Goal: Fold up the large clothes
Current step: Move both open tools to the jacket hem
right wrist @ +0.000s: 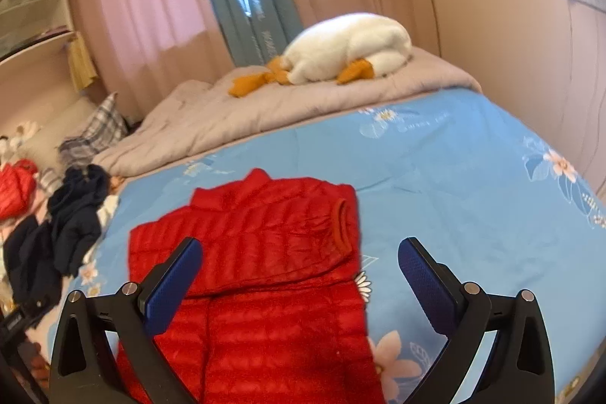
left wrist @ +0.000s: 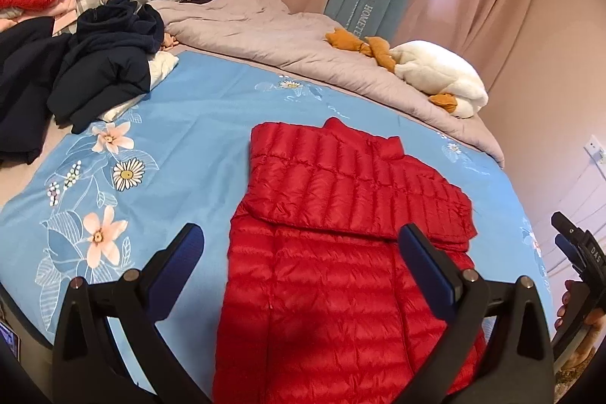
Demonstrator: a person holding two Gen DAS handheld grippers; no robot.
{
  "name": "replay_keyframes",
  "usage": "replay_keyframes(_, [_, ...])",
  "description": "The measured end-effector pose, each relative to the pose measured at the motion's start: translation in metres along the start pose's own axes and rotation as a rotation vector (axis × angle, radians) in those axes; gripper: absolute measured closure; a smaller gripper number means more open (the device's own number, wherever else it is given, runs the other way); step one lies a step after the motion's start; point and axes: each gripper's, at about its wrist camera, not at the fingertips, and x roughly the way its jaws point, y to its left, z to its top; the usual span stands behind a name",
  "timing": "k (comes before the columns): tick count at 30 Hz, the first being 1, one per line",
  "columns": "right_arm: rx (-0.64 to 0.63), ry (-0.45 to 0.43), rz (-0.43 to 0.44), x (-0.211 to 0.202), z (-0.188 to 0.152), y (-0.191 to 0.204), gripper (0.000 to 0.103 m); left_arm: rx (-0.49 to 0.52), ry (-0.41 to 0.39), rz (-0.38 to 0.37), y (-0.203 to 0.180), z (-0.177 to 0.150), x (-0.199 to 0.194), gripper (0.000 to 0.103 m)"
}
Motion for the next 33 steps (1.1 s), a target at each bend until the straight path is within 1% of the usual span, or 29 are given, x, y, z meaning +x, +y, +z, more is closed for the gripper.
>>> replay_keyframes(4, [-0.069,-0.048,-0.007,-0.018,-0.009,0.011,0.001,-0.011,0.0,-0.02,0.002,-0.01,-0.011,0.0])
replay_keyframes(8, [-0.109,-0.064,-0.013,-0.028,-0.023,0.014,0.001,-0.007,0.011,-0.008,0.003,-0.021,-0.016,0.0])
replay_keyframes(12, [-0.085,-0.039,0.006,-0.03,-0.037,0.007,0.001,-0.003,0.022,-0.005,0.004,-0.035,-0.019,0.0])
replay_keyframes(14, [-0.076,-0.034,0.01,-0.034,-0.044,0.004,0.001,0.008,0.04,-0.005,0.003,-0.042,-0.019,0.0])
replay_keyframes(20, [-0.058,-0.02,0.0,-0.04,-0.063,-0.002,0.001,0.029,0.059,-0.005,0.003,-0.061,-0.022,0.0])
replay_keyframes(23, [-0.046,-0.003,-0.002,-0.042,-0.07,-0.005,0.001,0.04,0.088,-0.018,0.0,-0.07,-0.02,0.0])
replay_keyframes(26, [-0.037,0.012,0.001,-0.044,-0.076,-0.008,0.001,0.056,0.099,-0.023,-0.002,-0.077,-0.02,0.0])
replay_keyframes(33, [-0.022,0.051,-0.01,-0.045,-0.094,-0.017,0.001,0.058,0.143,-0.02,0.005,-0.096,-0.015,0.0])
